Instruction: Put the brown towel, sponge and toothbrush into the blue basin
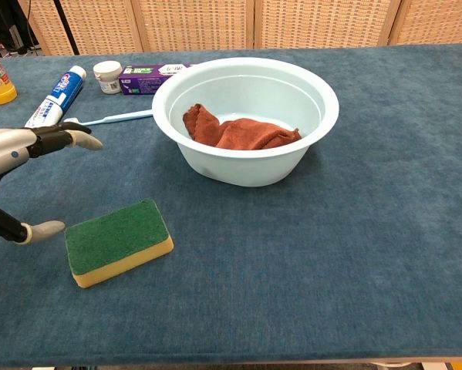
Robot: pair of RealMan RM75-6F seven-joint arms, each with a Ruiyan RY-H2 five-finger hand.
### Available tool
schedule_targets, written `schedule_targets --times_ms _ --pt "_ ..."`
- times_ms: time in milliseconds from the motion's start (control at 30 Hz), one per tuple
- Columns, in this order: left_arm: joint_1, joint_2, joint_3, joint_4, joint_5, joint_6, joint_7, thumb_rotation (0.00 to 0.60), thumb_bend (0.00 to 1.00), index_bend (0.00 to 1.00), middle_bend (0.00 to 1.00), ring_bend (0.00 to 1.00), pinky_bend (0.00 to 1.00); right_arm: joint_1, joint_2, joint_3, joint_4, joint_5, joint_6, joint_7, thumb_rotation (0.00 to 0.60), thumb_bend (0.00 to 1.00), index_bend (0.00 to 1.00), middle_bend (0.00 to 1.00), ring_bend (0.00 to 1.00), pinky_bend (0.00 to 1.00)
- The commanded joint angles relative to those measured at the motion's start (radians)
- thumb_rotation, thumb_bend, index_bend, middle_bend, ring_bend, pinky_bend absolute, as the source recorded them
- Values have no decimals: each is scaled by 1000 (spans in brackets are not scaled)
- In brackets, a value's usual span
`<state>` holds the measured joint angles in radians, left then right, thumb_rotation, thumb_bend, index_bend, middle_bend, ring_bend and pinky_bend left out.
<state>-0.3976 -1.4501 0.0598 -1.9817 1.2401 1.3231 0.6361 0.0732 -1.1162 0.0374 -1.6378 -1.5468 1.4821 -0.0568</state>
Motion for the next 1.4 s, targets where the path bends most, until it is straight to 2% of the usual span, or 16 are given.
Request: schedule_targets --times_ms 33,367,667,1400 --pt "1 -36 3 -13 -10 -8 23 600 280 108 0 0 0 0 0 0 0 -1 1 2 600 105 11 0 0 0" --pt "9 -107 -2 -35 7 10 74 600 275 108 0 0 0 1 3 1 2 0 -1 13 600 105 11 0 0 0" --pt "22 -133 13 -43 -5 12 108 600 271 107 0 0 17 0 3 0 2 -4 2 15 600 105 11 0 0 0" --pt "37 -202 8 55 -69 -20 111 600 258 108 0 0 50 -1 5 -3 2 -14 7 26 600 105 11 0 0 0"
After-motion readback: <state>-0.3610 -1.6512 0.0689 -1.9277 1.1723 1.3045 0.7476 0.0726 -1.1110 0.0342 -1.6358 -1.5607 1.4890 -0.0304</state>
